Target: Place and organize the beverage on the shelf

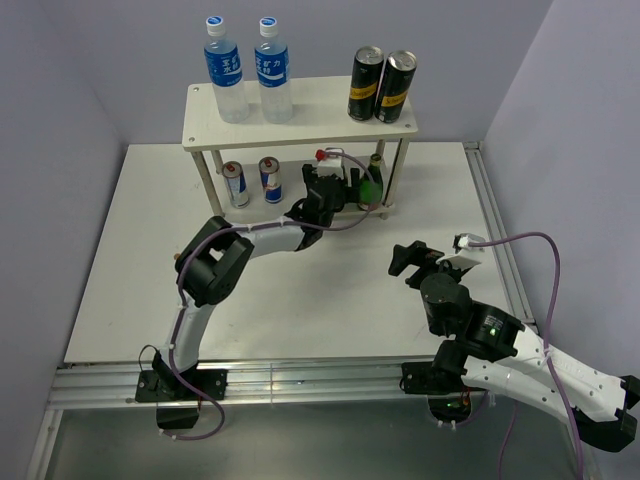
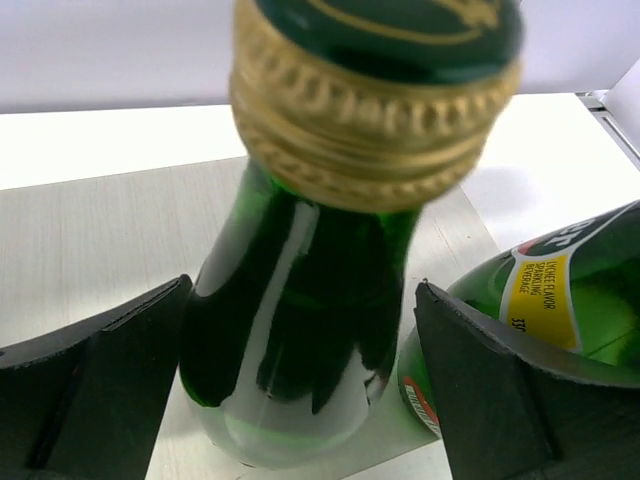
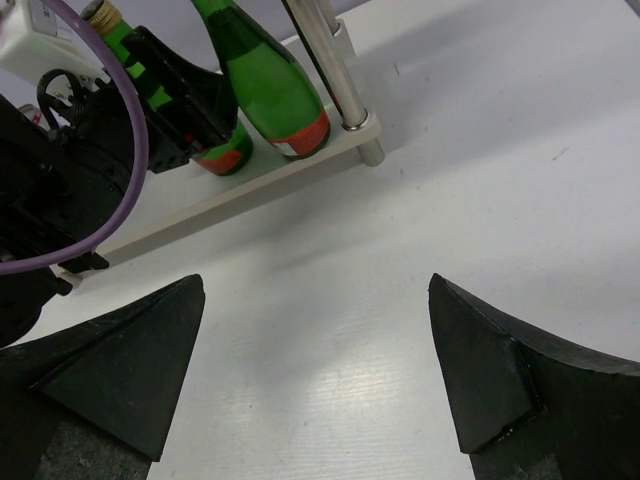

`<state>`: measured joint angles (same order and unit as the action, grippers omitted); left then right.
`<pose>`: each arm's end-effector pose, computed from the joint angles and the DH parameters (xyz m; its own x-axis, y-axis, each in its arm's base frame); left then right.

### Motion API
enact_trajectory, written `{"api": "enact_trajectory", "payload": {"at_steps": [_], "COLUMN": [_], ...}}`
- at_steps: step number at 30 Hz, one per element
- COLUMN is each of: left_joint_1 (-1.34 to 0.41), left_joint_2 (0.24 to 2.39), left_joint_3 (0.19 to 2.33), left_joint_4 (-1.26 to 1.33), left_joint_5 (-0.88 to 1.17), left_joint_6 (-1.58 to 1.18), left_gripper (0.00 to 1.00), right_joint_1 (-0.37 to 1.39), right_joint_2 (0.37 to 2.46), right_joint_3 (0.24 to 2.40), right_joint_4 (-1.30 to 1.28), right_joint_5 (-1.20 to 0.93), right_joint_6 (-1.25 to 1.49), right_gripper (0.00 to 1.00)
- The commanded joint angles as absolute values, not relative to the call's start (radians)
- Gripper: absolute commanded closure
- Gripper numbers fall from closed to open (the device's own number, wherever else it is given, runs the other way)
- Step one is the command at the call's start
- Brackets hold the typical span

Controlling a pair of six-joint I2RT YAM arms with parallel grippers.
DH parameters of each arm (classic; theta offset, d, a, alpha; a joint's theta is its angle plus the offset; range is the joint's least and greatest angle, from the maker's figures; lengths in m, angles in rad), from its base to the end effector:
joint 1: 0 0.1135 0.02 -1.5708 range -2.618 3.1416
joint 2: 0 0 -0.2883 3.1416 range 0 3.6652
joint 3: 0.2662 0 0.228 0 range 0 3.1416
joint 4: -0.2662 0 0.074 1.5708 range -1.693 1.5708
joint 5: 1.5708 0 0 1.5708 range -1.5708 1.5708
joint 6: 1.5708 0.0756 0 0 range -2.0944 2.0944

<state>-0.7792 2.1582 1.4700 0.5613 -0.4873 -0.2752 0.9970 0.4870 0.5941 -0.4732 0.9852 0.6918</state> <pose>0.4001 -0.3455 0.2423 -0.1656 -0.1739 -0.9707 0.2551 0.9433 -0.2125 0.0994 0.0377 0.2901 -0.1763 0.3768 -0.9094 0.0918 0.9261 0.3659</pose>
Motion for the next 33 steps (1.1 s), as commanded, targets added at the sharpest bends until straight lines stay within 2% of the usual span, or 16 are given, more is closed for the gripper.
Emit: {"api": "enact_trajectory", "payload": {"at_steps": [1, 15, 23, 25, 29, 30, 33], "left_joint_1": [-0.798, -0.822, -0.905, -0.943, -1.037, -1.078, -1.156], "left_joint_2": [2.118, 1.964, 1.731, 1.663, 1.426, 1.383, 1.208], "left_joint_3": [1.463, 1.312, 1.050, 0.967, 0.896, 0.893, 0.916], "left_joint_4": [0.621, 0.657, 0.620, 0.559, 0.232, 0.046, -0.199], "left_joint_5": [-0.497, -0.566, -0.698, -0.729, -0.906, -0.928, -1.031], "left_joint_6": [-0.267, -0.247, -0.264, -0.299, -0.504, -0.544, -0.655], "left_gripper": [0.01, 0.01, 0.01, 0.01, 0.01, 0.01, 0.01], "right_joint_1": [1.003, 1.003, 1.003, 1.003, 1.003, 1.003, 1.005], "right_joint_2": [0.489, 0.495, 0.508, 0.506, 0.477, 0.471, 0.471], "right_joint_3": [0.586, 0.586, 0.592, 0.592, 0.580, 0.577, 0.606], "right_joint_4": [-0.474, -0.474, -0.473, -0.457, -0.332, -0.307, -0.278], "right_joint_5": [1.019, 1.014, 1.022, 1.006, 0.864, 0.835, 0.781], "right_joint_6": [0.710, 0.709, 0.706, 0.692, 0.583, 0.557, 0.517], "right_gripper": [0.00, 0.00, 0.00, 0.00, 0.00, 0.00, 0.00]}}
